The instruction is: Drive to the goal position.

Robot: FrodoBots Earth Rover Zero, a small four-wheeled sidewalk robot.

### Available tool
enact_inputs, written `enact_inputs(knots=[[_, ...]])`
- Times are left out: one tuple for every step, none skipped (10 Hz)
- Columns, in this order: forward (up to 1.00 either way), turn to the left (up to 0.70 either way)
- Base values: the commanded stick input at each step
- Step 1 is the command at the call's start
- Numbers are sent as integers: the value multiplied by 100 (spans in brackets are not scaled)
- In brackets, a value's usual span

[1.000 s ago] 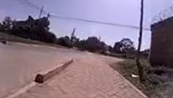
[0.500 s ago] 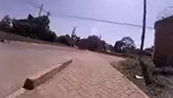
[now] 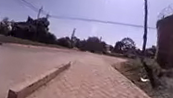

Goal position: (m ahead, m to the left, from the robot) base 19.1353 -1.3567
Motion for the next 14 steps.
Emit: enact_inputs(knots=[[70, -35], [70, -23], [70, -6], [70, -35], [70, -35], [70, -22], [70, -9], [70, -5], [70, -22], [70, -35], [70, -35], [70, -35], [70, -35], [70, -35]])
